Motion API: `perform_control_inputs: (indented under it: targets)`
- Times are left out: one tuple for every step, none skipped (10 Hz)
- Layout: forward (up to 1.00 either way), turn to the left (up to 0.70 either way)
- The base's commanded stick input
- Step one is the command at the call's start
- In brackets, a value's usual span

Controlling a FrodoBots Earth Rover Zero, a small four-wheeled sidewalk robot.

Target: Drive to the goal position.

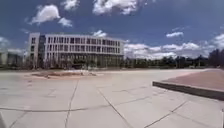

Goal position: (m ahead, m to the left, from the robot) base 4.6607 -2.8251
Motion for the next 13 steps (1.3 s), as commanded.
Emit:
perform_control_inputs:
  targets:
    - [0.70, 0.01]
    - [0.70, 0.00]
    - [0.70, 0.00]
    - [0.70, 0.00]
    - [0.70, 0.00]
    - [0.70, 0.00]
    - [0.70, 0.00]
    - [0.70, 0.00]
    - [0.70, 0.01]
    - [0.70, 0.02]
    - [0.70, 0.00]
    - [0.70, 0.01]
    - [0.70, 0.02]
